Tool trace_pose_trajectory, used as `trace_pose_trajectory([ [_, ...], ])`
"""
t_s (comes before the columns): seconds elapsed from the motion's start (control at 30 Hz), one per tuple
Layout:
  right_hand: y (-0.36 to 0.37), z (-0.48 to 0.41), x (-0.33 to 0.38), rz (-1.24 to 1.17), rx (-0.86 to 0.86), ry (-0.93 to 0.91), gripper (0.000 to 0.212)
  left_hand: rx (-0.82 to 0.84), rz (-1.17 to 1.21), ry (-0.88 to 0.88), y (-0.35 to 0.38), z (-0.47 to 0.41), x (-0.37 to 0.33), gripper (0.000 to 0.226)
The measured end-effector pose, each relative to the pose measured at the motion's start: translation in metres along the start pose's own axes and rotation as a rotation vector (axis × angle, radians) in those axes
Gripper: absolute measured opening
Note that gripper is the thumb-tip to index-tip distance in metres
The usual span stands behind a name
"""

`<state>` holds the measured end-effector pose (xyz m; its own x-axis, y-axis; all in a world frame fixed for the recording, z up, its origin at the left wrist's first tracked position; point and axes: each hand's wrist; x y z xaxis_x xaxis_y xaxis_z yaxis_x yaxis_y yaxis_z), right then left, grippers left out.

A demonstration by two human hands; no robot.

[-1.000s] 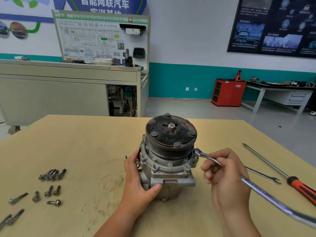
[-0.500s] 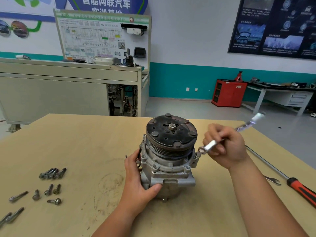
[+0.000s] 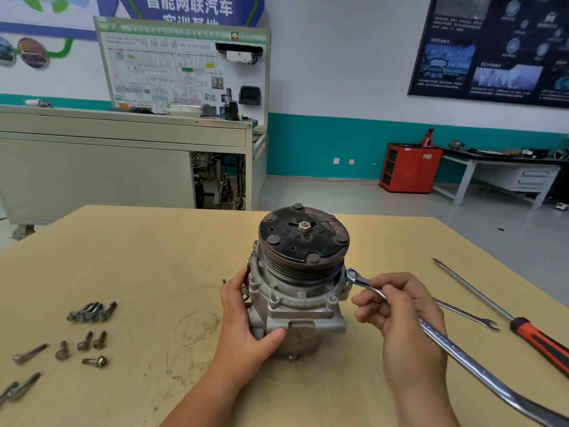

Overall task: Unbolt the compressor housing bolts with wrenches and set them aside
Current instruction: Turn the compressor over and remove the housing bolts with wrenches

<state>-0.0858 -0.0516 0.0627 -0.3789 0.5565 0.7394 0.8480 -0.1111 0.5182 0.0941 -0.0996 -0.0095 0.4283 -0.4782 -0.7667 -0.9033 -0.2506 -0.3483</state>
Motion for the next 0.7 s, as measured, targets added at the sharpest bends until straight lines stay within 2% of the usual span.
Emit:
trace_pose_trajectory([
  [0.07,0.005,-0.005,0.003,0.007,-0.003,0.007,0.019,-0.001,-0.003,-0.002,0.000,0.000,0.001,0.087],
  [0.1,0.006,-0.012,0.007,-0.018,0.007,0.056,0.020,-0.002,-0.004,-0.003,0.000,0.000,0.000,0.087],
  [0.17,0.001,-0.036,0.014,-0.104,0.060,0.268,0.032,-0.001,-0.003,-0.007,0.000,0.001,0.000,0.088],
  [0.2,-0.001,-0.052,0.018,-0.139,0.115,0.402,0.033,0.000,0.002,-0.008,0.000,0.000,0.000,0.088],
  [0.27,0.002,-0.082,0.022,-0.149,0.295,0.624,0.015,0.001,0.010,-0.004,0.000,0.000,0.000,0.088],
  [0.33,0.008,-0.097,0.016,-0.173,0.481,0.709,0.014,-0.002,0.008,0.002,-0.001,-0.001,0.000,0.089],
  [0.43,0.004,-0.102,0.003,-0.341,0.559,0.760,0.022,0.000,0.009,0.004,-0.001,-0.001,0.000,0.090],
  [0.5,-0.004,-0.096,0.004,-0.618,0.497,0.700,0.013,0.004,0.015,0.000,-0.002,-0.001,-0.001,0.092],
  [0.57,-0.016,-0.085,0.010,-0.788,0.317,0.559,0.010,0.009,0.021,-0.001,-0.001,-0.002,-0.001,0.095],
  [0.63,-0.026,-0.065,0.013,-0.658,0.126,0.345,0.013,0.013,0.017,-0.003,-0.001,-0.002,0.000,0.092],
  [0.7,-0.027,-0.041,0.010,-0.465,0.050,0.208,0.043,0.015,0.020,-0.005,-0.001,-0.002,0.001,0.089],
])
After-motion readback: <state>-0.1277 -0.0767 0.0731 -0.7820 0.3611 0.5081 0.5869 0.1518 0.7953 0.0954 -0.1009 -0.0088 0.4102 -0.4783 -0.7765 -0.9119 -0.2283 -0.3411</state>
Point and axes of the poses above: each hand's wrist, its own z-axis away from the middle knuckle, its own y-axis out of the palm, x = y × z, and after that the axes turned 15 degrees about -z, right-handed
